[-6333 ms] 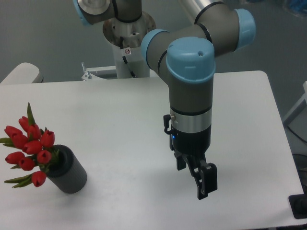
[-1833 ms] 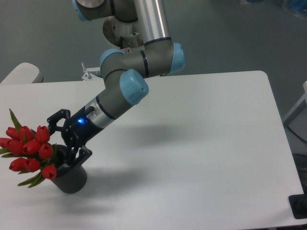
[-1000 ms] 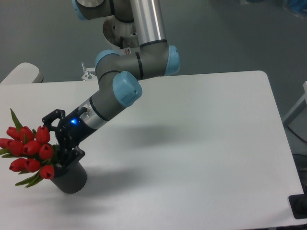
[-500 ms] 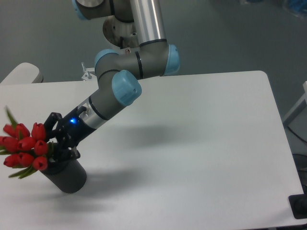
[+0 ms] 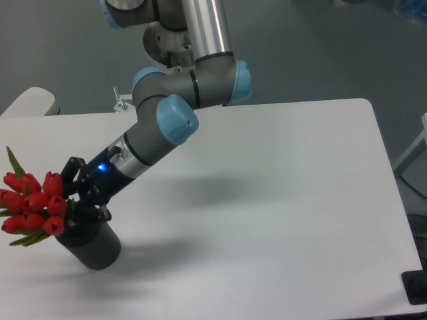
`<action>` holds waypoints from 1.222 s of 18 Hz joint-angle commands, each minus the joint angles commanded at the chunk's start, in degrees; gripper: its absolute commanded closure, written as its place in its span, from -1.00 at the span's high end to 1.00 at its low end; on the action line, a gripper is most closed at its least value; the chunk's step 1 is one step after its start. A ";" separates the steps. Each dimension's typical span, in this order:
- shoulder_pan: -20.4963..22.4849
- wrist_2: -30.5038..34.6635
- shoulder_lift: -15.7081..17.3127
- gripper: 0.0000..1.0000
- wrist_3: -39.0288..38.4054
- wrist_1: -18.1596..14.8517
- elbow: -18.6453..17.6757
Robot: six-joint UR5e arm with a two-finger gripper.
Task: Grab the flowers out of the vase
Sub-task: 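Close the gripper around the red tulip stems, then lift the gripped tulips up out of the grey vase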
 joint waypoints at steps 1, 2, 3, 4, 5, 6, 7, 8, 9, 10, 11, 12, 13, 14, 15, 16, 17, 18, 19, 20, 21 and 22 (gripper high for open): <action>0.35 -0.35 0.44 -0.17 -1.40 0.00 0.61; 0.44 -0.36 0.87 -0.21 -2.81 0.00 1.14; 0.53 -0.36 0.97 -0.22 -3.78 0.00 1.50; 0.79 -0.44 1.05 -0.24 -4.23 0.00 1.67; 0.97 -0.53 1.40 -0.24 -4.40 0.00 1.76; 1.32 -0.53 1.58 -0.24 -4.67 0.00 1.94; 1.49 -0.62 1.84 -0.24 -5.28 0.00 2.20; 1.67 -0.62 1.85 -0.25 -5.89 0.00 2.20; 1.67 -0.62 2.28 -0.25 -6.77 0.00 2.29; 1.67 -0.62 2.98 -0.25 -7.82 0.00 2.55; 1.67 -0.62 3.42 -0.25 -8.53 0.00 2.73; 1.67 -0.71 3.51 -0.26 -8.88 0.00 3.08; 1.67 -0.79 3.52 -0.26 -9.41 0.00 3.26; 1.50 -0.97 3.60 -0.27 -10.11 0.00 3.34; 1.50 -1.06 3.69 -0.27 -10.64 0.00 3.35; 1.58 -1.06 4.30 -0.28 -11.26 0.00 3.35; 1.67 -1.06 5.00 -0.28 -11.96 0.00 3.35; 1.67 -1.15 5.27 -0.28 -12.66 0.00 3.35; 1.67 -1.49 5.62 -0.28 -13.02 0.00 3.43; 1.67 -1.85 5.62 -0.29 -13.37 0.00 3.78; 1.76 -2.11 5.97 -0.29 -13.89 0.00 3.87; 2.11 -2.29 6.15 -0.31 -14.25 0.00 3.96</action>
